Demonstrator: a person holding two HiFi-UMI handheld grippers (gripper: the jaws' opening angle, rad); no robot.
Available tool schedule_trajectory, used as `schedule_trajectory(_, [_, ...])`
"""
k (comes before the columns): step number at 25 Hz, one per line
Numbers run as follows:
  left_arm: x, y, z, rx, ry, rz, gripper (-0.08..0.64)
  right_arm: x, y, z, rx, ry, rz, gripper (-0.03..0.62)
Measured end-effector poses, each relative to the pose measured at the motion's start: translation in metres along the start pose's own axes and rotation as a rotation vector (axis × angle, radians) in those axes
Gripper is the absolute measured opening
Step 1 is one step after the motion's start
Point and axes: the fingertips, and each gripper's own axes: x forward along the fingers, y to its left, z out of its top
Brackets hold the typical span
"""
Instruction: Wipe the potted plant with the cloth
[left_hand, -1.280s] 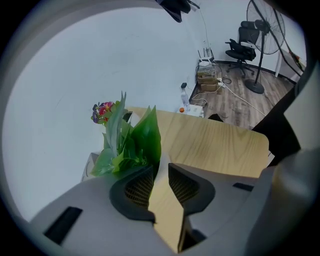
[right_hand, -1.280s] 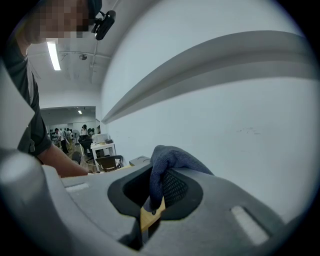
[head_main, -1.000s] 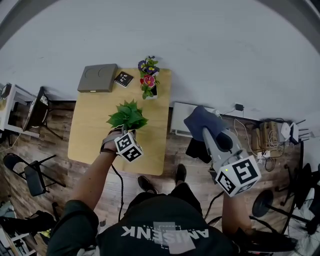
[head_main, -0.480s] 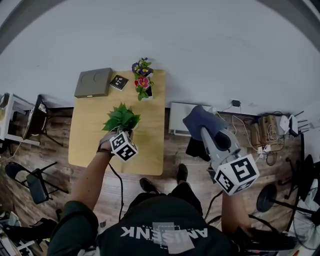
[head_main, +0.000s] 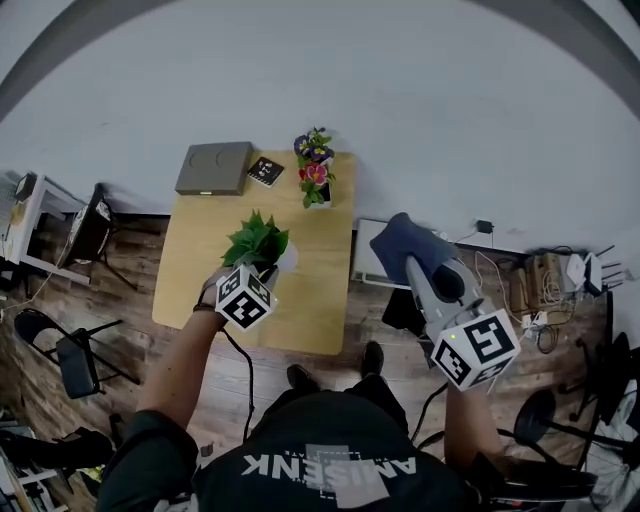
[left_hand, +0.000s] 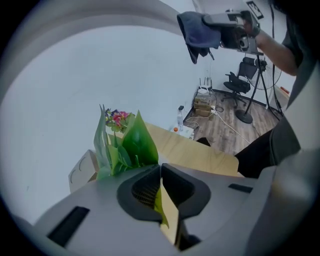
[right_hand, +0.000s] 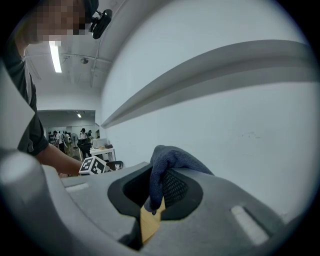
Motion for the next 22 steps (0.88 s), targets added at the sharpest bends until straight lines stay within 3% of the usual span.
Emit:
schedule_trajectory(10, [-0.113,0.018,0.005,-0.121,-0.205,-0.014,0.014,0.028,0.064,0.036,-0.066,-0.046,0.091,0.028])
schedule_trajectory(16, [-0.170,0.040,0.007,-0.126,-0.323,0.082,0.011,0.045,0.100,0.047,-0.098,-0.054,0.132,0.028])
schedule_trajectory(22, [-0.206,0.044,0.024,-0.252,-0.444,-0.005,0.012,0.058,0.125,0.062,-0.145,-0.069,0.228,0.028])
